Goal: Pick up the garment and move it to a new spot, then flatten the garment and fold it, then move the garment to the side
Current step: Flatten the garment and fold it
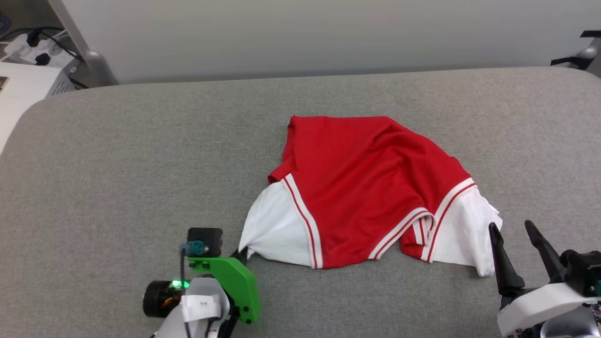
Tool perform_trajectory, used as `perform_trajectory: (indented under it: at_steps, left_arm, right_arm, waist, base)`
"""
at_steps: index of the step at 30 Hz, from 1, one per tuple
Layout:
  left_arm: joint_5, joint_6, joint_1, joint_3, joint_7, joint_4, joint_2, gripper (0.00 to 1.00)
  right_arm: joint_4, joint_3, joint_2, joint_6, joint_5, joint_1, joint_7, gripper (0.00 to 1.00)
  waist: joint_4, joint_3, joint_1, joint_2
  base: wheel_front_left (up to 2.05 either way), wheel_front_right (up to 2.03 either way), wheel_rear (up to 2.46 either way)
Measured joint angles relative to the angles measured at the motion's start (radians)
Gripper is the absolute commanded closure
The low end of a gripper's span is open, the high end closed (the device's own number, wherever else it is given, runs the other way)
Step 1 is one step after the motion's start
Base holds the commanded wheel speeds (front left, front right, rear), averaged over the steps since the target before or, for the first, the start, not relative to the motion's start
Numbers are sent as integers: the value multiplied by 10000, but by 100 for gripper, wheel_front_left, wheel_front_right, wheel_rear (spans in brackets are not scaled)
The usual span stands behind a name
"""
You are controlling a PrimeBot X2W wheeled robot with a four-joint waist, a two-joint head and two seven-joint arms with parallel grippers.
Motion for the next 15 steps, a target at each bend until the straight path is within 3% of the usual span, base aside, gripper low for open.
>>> perform_trajectory:
  at_steps: [8, 15]
  left_arm:
    - [-405, 313, 527, 1009, -802, -1657, 685, 100]
    - [-767, 428, 1266, 1384, -236, -3074, 1126, 100]
  right_arm:
    - [376, -468, 8, 0, -71, 508, 1981, 0]
    - [305, -1185, 247, 0, -299, 648, 3731, 0]
  waist:
    - [486, -476, 0, 0]
    - [1016, -605, 0, 0]
  base:
    - [0, 0, 0]
    - [0, 0, 0]
